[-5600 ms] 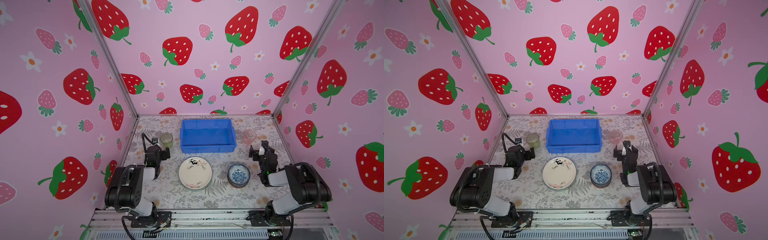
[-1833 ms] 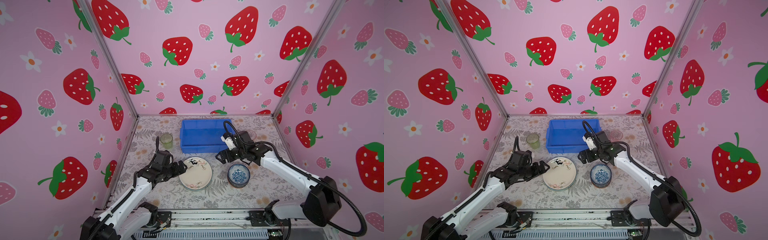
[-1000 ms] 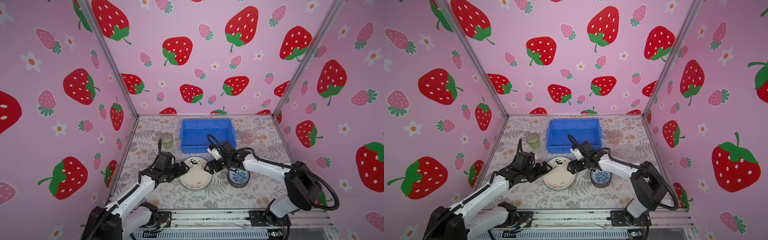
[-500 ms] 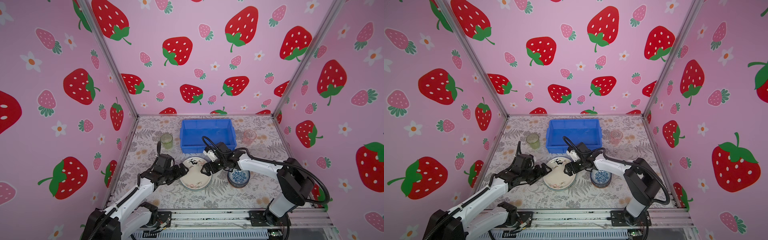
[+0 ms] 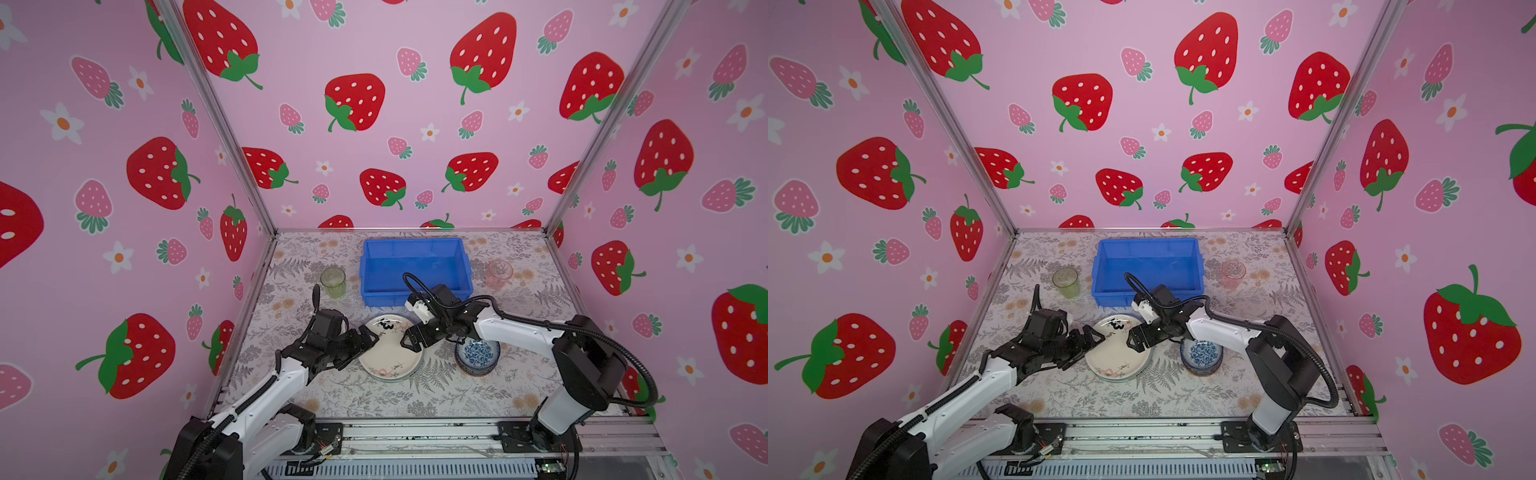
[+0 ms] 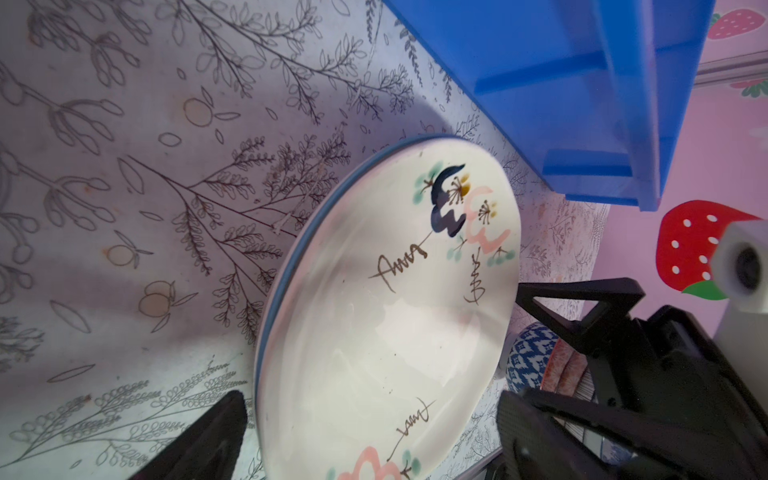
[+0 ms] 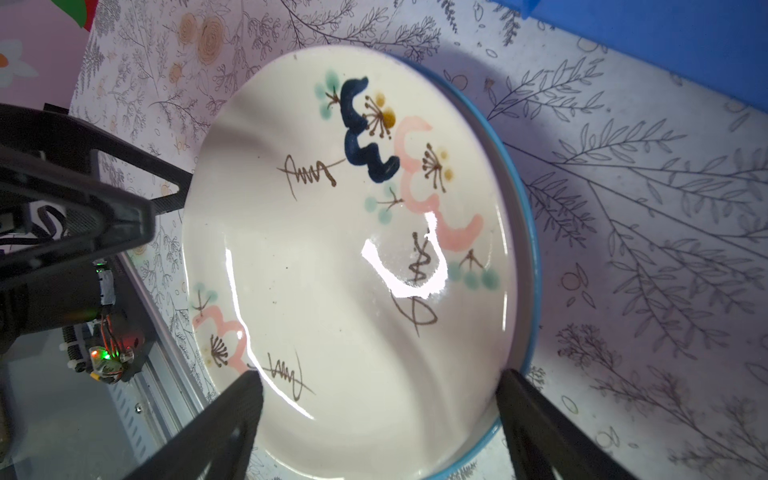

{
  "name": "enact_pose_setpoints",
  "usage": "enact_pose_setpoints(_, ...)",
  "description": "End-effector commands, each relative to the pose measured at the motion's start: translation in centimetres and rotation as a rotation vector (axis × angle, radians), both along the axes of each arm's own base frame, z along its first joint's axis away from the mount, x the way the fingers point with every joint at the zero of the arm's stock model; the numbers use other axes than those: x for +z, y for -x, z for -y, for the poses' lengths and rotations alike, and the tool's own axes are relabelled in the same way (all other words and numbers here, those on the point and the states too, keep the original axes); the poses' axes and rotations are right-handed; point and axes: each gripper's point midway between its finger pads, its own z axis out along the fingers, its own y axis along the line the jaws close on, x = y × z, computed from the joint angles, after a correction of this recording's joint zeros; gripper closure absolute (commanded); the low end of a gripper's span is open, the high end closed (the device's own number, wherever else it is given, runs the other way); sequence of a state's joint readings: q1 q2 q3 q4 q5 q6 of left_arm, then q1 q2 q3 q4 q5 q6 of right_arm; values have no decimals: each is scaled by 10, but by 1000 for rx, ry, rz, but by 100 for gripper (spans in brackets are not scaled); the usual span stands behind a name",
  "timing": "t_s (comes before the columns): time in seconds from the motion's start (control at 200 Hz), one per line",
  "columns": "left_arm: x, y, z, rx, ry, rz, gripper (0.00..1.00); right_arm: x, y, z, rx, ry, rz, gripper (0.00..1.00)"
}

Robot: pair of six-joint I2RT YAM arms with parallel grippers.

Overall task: Place the mixed dishes into the plastic bin
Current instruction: 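Pinch the flower-painted top plate rim with the right gripper while the left gripper braces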

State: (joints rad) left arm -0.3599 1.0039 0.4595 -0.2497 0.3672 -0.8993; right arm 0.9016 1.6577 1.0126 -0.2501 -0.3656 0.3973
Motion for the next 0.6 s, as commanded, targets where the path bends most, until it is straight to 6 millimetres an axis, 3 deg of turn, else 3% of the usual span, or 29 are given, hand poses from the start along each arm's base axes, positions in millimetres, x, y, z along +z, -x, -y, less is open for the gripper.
enact_pose_setpoints(0.0, 0, 0, 2, 8, 32, -6, 4, 5, 7, -13, 33, -44, -19, 9)
enact_pose_setpoints(0.345, 0, 6, 0, 9, 38, -1, 12, 0, 12, -18, 42, -60, -44, 9)
enact_pose_setpoints(0.595, -1, 9, -3, 25, 56, 8, 26, -8, 16, -22, 48, -63, -73, 9)
